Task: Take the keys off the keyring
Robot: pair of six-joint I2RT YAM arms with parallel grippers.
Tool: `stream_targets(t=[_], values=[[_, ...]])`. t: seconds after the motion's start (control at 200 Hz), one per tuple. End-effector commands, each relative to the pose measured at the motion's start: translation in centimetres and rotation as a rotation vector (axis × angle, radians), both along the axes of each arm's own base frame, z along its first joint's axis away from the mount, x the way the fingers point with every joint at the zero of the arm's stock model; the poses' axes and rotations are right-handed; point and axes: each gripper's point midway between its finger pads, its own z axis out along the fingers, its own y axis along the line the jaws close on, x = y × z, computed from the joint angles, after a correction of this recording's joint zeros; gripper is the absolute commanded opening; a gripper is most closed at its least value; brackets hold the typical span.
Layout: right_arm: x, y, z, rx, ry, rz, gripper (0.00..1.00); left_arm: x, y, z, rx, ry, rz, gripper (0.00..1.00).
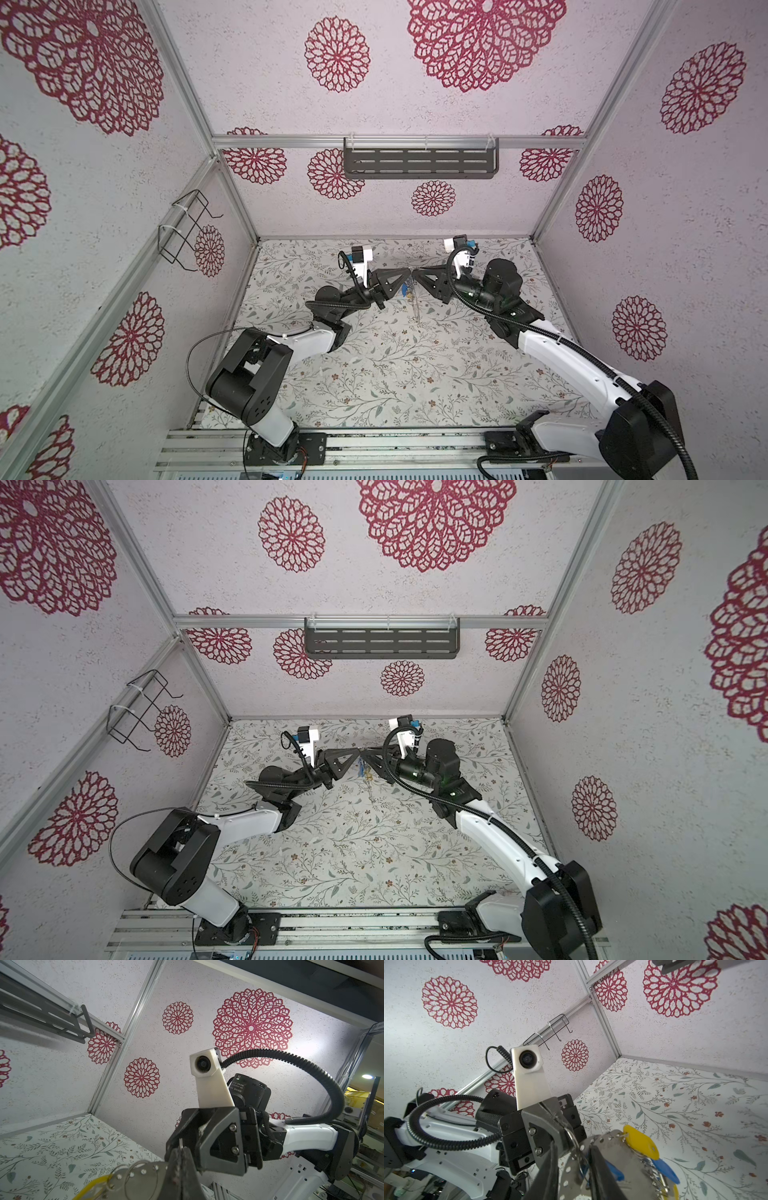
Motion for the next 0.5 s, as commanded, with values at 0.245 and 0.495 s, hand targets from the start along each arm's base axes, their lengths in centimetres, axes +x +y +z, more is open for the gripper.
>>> stream_targets(t=[0.245,0.495], values=[[-0.9,0.7,3.0,0.053,-0.077,0.051,0.09,-0.5,-0.3,1.9,-0.035,-0.063,-0.031,0.0],[-0.8,0.7,2.9,0.039,-0.075,0.042,0.0,-0.1,-0.7,0.3,-0.007,-0.037,-0.036,0.0]])
